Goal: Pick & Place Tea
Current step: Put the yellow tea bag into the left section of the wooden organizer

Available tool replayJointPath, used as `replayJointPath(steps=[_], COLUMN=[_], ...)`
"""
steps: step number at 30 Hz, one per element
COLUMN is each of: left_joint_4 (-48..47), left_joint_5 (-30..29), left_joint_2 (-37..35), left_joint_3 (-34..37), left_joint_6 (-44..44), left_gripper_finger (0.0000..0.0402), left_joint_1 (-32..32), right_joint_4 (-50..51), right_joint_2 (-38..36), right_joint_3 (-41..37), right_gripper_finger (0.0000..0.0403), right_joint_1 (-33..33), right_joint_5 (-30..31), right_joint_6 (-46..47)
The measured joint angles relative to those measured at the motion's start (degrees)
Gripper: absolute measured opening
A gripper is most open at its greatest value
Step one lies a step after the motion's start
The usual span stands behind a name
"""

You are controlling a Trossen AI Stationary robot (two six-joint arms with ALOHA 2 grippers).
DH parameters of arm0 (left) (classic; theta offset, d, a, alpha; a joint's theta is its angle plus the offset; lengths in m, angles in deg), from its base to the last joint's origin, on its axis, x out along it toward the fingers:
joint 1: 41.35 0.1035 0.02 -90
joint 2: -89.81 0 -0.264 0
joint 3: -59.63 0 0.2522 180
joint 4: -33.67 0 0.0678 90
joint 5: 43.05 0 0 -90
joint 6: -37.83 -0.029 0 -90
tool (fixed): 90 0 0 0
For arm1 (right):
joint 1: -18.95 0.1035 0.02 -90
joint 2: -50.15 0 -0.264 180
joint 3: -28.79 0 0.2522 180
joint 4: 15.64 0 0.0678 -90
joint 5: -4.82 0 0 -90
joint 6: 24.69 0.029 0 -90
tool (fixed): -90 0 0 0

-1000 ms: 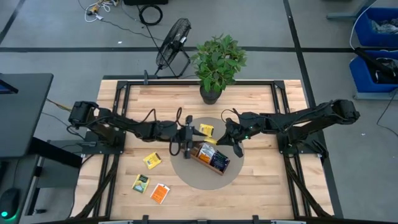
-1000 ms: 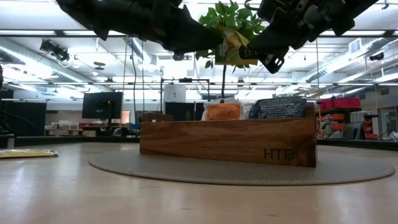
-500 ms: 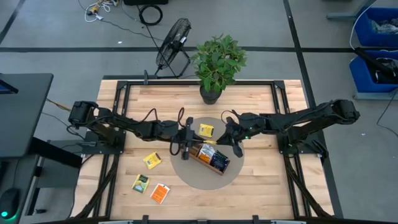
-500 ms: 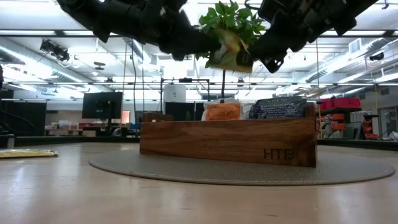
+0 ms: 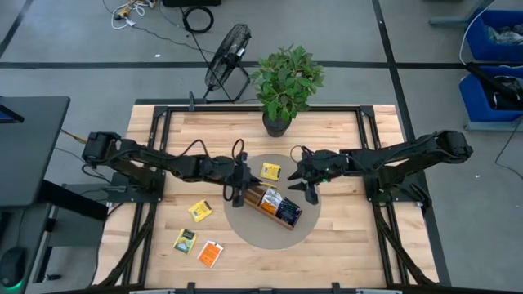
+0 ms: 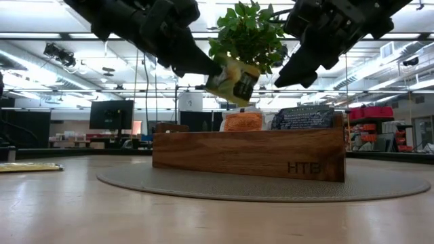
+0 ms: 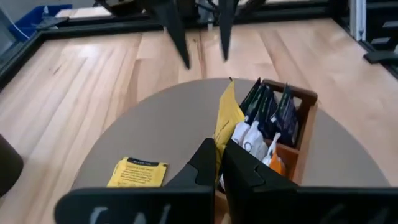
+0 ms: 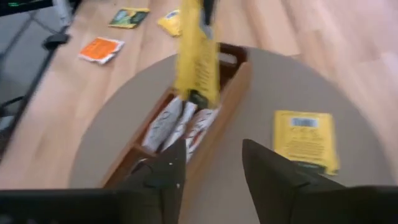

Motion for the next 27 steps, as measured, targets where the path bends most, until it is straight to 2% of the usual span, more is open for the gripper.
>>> replayJointPath(steps=[5, 9, 13, 27], left_joint_4=[-1.39, -9.87, -13.31, -20.27], left_joint_5=[-0.17, -0.11, -0.25, -0.98], left_joint_2=[-1.93, -3.69, -4.49, -4.44], left_joint_3=[-0.02, -1.06, -2.78, -6.16], left_joint_6=[1.24, 3.17, 3.81, 3.05], left_gripper_finger=[0.0011, 0.0011, 0.0011, 0.0011], left_joint_1=[-0.02, 0.50, 0.61, 0.46], right_joint_4=[-3.51, -8.06, -10.14, -0.27], right_joint_2=[0.00, 0.00, 1.07, 13.09], right_joint_3=[-0.02, -0.02, 2.20, 16.92], right_gripper_finger=[0.0169, 0.0170, 0.0169, 0.0167], right_joint_1=[0.25, 1.44, 2.14, 2.14], right_joint_5=[3.49, 4.72, 4.72, 4.65], right_joint_6=[-3.18, -5.70, -6.64, -12.17])
